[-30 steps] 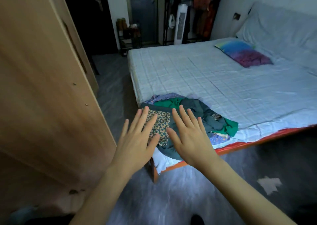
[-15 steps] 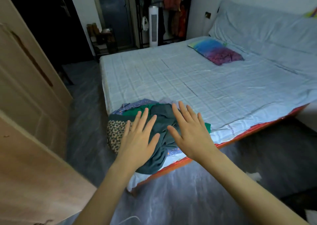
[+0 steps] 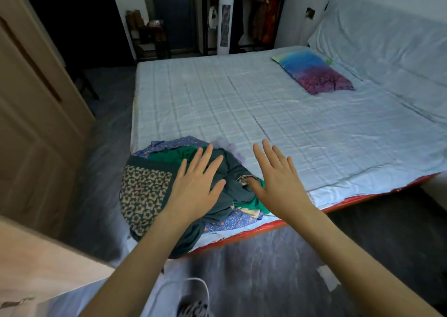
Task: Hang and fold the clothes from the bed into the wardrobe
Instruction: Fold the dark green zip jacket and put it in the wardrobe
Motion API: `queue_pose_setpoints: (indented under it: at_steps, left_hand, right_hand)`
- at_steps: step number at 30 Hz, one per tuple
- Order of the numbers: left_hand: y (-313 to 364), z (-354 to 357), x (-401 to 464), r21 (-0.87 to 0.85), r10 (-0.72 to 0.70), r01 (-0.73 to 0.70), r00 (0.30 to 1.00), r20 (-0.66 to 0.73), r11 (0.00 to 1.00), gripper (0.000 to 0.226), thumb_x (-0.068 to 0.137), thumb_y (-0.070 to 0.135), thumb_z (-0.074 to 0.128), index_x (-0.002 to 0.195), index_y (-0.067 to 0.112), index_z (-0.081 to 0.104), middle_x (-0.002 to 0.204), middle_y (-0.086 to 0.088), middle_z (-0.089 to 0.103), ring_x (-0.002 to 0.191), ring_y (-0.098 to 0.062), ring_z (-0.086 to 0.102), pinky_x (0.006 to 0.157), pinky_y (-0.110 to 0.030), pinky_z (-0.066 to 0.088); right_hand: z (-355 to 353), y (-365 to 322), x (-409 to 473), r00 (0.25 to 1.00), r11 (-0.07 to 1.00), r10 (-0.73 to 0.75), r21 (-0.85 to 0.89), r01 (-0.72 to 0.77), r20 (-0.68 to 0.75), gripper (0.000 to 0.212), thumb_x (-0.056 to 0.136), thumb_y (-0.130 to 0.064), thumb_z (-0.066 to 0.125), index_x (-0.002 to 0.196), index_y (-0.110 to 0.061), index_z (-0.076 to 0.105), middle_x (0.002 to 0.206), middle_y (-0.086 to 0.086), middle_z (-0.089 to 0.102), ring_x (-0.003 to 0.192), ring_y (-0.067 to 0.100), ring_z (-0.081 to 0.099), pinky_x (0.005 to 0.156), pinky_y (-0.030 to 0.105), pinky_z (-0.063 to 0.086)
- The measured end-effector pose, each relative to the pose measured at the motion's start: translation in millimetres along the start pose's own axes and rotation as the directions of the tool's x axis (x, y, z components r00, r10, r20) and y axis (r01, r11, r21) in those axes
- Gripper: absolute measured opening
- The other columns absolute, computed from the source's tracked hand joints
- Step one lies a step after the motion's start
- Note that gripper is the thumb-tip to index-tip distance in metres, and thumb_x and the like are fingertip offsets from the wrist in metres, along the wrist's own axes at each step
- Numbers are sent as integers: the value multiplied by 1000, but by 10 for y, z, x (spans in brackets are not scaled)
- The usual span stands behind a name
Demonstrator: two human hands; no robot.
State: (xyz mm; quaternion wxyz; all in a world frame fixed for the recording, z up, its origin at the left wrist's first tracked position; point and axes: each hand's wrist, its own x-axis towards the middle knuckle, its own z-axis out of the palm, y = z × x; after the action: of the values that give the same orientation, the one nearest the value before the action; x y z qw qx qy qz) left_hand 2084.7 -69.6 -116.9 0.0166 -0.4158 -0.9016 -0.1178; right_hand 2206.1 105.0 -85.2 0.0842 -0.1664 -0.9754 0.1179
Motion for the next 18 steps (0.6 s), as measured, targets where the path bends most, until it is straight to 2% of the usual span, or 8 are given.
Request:
queue_pose_setpoints:
  at_steps: [4, 12, 18]
  left_hand:
    - [-159, 211, 182, 23, -64, 62, 994, 88, 998, 61, 101, 52, 29, 155, 31, 12, 162, 6, -15, 149, -16, -12, 120, -45, 1]
    - [-642, 765, 887, 5, -146, 150, 954, 262, 989, 61, 101, 51, 30, 155, 31, 10, 162, 5, -15, 150, -17, -11, 121, -47, 3]
    - [-1050, 1258, 1493, -5, -192, 215, 880, 434, 977, 63, 101, 50, 31, 156, 29, 8, 162, 4, -16, 150, -20, -10, 121, -48, 4]
  right_hand:
    - [282, 126, 315, 998, 1000, -18, 12, 17, 59, 75, 95, -40, 52, 155, -21, 11, 163, 3, 2, 150, 25, 5, 119, 49, 10]
    - [964, 287, 1126, 973, 999, -47, 7, 47, 228, 76, 92, -34, 56, 154, -17, 16, 162, 8, 9, 147, 29, 16, 118, 51, 18]
    - [1352, 545, 1887, 948, 997, -54, -27, 66, 315, 75, 88, -30, 62, 151, -13, 26, 160, 12, 18, 144, 31, 26, 114, 51, 27]
